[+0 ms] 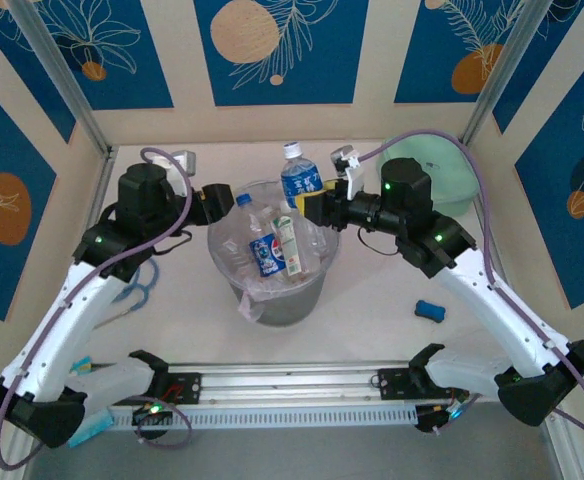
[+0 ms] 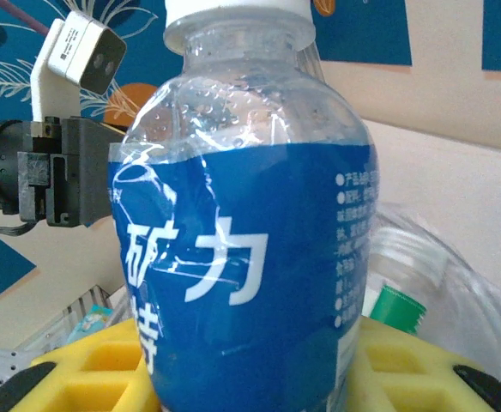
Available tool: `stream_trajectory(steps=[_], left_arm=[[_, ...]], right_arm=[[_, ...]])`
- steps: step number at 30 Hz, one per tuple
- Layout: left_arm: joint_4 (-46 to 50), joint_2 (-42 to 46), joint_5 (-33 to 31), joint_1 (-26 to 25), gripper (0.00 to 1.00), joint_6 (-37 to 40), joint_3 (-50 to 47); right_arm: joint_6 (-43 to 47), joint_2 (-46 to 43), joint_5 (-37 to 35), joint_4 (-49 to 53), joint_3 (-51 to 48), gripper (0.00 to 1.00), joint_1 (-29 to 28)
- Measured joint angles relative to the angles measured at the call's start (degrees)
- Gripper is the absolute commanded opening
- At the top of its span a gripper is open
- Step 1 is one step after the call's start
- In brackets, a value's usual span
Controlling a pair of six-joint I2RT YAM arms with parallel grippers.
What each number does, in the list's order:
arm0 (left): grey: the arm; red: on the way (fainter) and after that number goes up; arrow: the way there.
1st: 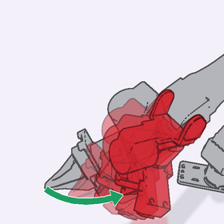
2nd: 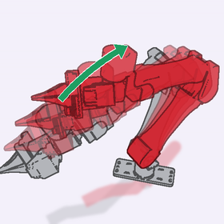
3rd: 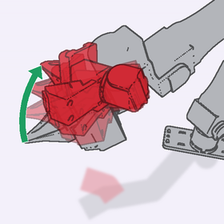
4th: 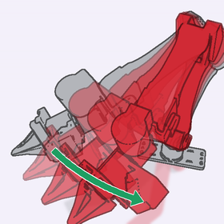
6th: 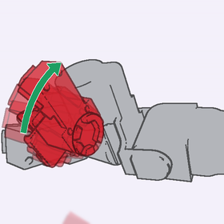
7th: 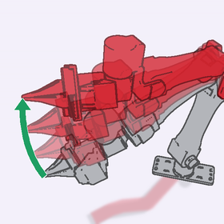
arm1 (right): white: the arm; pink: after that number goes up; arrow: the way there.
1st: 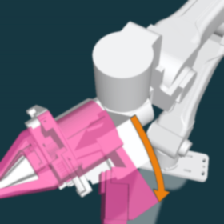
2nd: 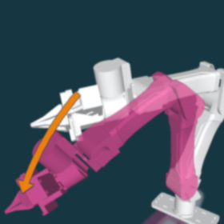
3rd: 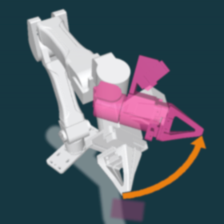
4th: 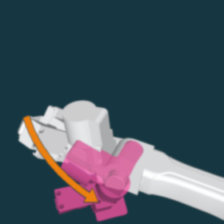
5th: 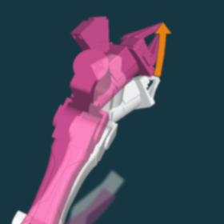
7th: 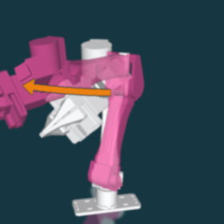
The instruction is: Put the plastic bottles in the bin
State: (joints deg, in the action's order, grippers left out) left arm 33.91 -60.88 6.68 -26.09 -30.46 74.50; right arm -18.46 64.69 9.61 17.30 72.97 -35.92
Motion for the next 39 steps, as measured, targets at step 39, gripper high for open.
stream_trajectory(steps=[39], left_arm=[[-14.51,-4.76,9.35,-4.39,0.37,-8.33,-3.06]], right_arm=[[1.92,20.83,-10.23,-29.86,5.55,0.0,-1.86]])
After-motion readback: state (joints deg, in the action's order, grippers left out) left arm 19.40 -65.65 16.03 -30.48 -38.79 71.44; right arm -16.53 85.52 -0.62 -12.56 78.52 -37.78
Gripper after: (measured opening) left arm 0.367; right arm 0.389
